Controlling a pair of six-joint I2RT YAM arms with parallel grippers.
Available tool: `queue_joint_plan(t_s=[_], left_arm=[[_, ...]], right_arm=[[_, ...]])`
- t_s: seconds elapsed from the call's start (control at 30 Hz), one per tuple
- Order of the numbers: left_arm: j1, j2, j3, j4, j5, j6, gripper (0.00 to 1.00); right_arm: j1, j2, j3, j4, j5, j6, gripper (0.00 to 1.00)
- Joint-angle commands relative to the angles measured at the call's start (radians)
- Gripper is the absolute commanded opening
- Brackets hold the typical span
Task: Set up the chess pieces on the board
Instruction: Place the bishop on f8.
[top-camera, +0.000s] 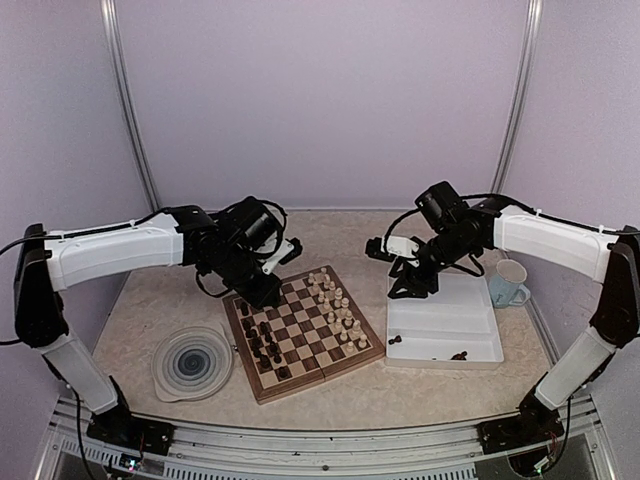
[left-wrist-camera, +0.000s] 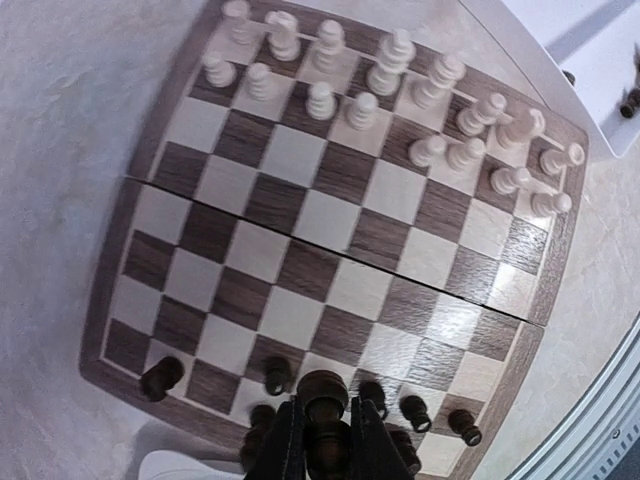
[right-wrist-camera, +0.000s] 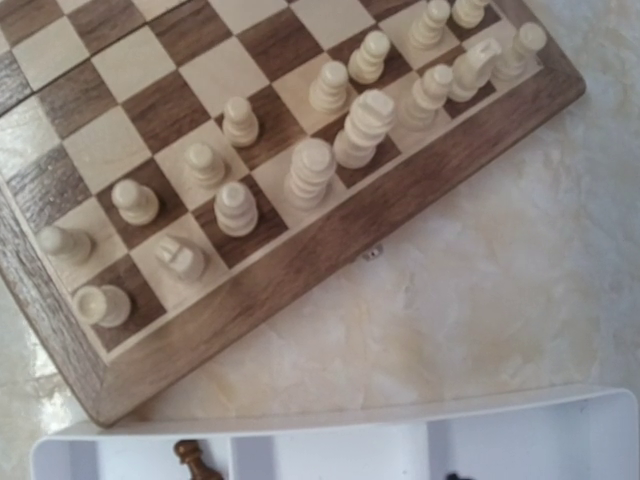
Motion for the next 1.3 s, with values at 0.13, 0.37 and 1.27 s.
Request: queue_joint_plan(t_s=[0.13, 0.37, 1.27], left_arm=[[0.19, -0.071, -0.067, -0.014, -0.008, -0.048, 0.09], [0.221, -0.055, -0.105, 0.006, -0.011, -0.047, 0.08], [0.211, 0.024, -0.179, 0.054, 0.051, -0.044, 0.09]], right_arm=[[-0.009, 0.034, 0.016, -0.008, 0.006, 0.0, 0.53], [-0.008, 0.045, 0.019, -0.012, 0.009, 0.001, 0.53], [-0.008, 0.051, 0.015, -0.015, 0.013, 0.0, 0.53]])
